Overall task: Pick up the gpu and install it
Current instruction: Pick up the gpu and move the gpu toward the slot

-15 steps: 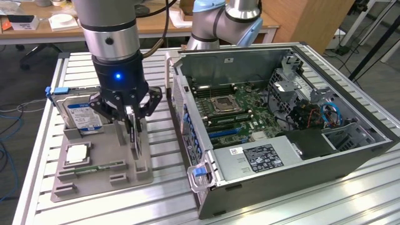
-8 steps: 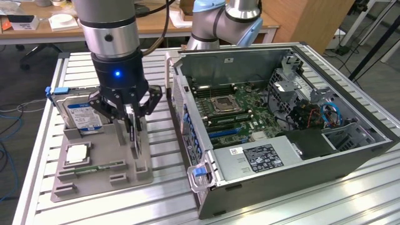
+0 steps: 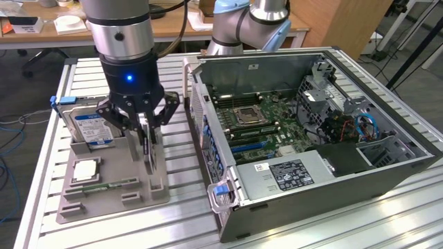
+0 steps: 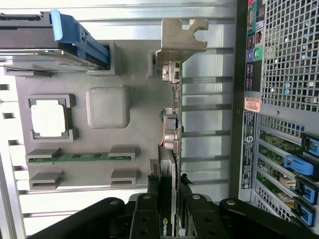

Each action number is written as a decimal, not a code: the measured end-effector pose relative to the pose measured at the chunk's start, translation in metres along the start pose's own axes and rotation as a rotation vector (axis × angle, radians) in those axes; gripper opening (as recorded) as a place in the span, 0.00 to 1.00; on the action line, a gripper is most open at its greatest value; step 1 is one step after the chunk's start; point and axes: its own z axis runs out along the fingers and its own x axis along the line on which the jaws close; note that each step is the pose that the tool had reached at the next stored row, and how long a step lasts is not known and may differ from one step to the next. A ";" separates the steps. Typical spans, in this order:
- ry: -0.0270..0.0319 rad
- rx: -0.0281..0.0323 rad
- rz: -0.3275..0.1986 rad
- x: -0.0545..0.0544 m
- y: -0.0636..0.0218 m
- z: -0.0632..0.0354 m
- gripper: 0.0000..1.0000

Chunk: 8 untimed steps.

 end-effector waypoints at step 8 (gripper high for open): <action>-0.0006 0.0073 0.000 0.000 -0.0007 -0.0065 0.26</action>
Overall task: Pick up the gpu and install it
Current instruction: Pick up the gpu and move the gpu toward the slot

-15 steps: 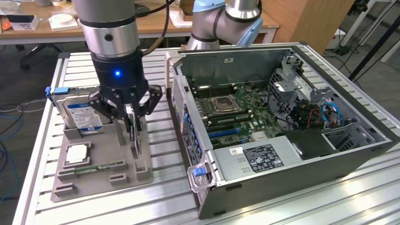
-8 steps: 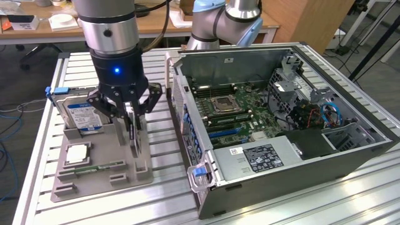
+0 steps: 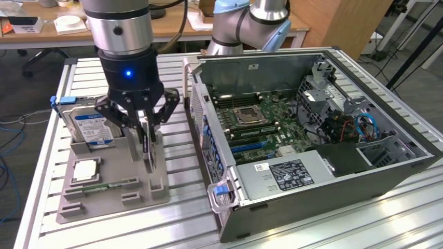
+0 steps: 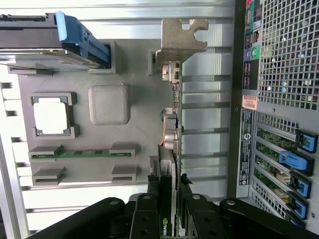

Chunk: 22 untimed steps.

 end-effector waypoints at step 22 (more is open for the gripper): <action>-0.0012 0.0178 -0.001 0.000 -0.0009 -0.0075 0.26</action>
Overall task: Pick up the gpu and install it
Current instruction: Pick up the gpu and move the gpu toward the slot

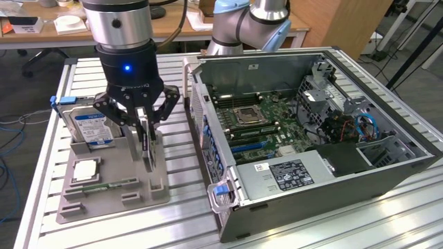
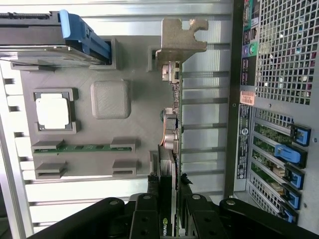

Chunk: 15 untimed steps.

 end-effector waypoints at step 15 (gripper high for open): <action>-0.0010 0.0151 -0.001 0.000 -0.0012 -0.0085 0.26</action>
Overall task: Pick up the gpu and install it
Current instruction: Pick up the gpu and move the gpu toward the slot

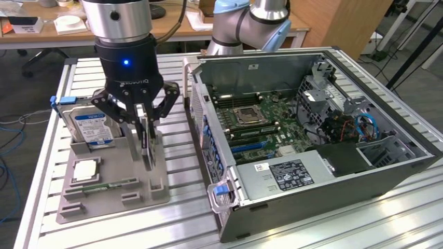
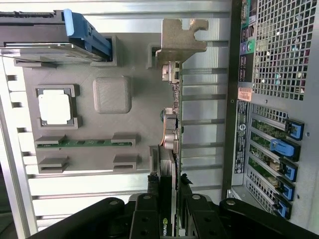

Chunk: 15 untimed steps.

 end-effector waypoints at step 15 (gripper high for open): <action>-0.0012 0.0174 -0.001 -0.001 -0.0019 -0.0125 0.26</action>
